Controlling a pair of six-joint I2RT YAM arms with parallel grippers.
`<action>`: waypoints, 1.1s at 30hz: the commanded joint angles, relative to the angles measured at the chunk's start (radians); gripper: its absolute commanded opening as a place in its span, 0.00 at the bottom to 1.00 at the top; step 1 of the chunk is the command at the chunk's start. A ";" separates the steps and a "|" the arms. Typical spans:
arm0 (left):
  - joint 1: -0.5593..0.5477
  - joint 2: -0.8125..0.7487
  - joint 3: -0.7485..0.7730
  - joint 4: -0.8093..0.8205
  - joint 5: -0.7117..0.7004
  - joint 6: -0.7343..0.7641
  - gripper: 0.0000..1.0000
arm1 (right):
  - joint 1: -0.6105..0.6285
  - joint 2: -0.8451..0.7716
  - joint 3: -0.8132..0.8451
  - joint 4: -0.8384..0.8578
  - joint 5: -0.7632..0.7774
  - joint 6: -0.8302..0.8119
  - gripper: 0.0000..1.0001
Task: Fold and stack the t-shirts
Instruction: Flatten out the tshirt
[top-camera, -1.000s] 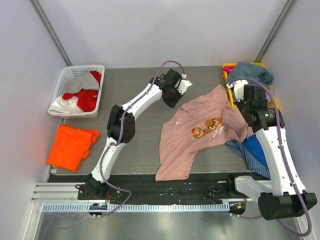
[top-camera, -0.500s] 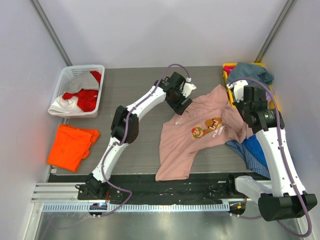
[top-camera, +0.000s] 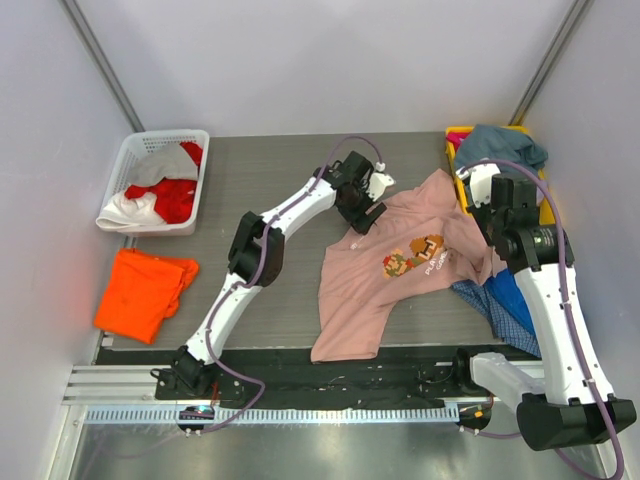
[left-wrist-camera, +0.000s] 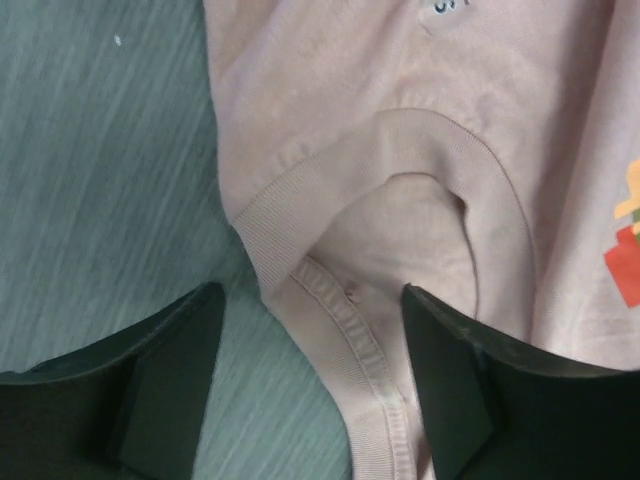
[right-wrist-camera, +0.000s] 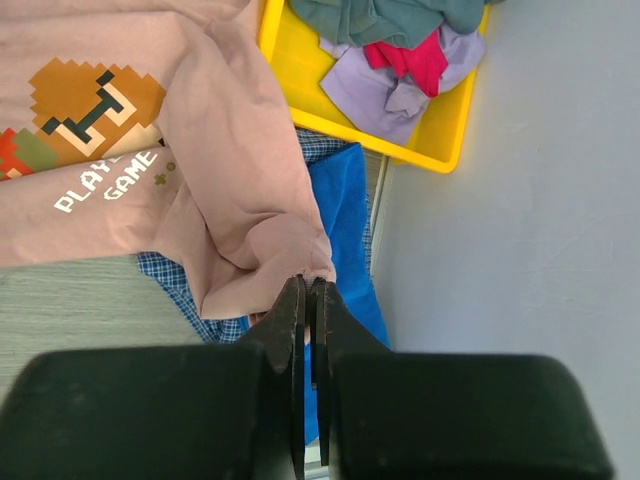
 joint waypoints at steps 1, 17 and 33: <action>-0.006 0.030 0.035 0.019 0.019 0.011 0.62 | -0.002 -0.028 0.001 0.002 -0.023 0.023 0.01; -0.021 -0.316 -0.588 0.068 -0.251 0.034 0.00 | -0.003 -0.073 -0.045 0.000 -0.047 0.026 0.01; -0.008 -0.824 -1.115 0.093 -0.564 0.049 0.00 | -0.003 -0.060 -0.002 -0.010 -0.097 0.038 0.01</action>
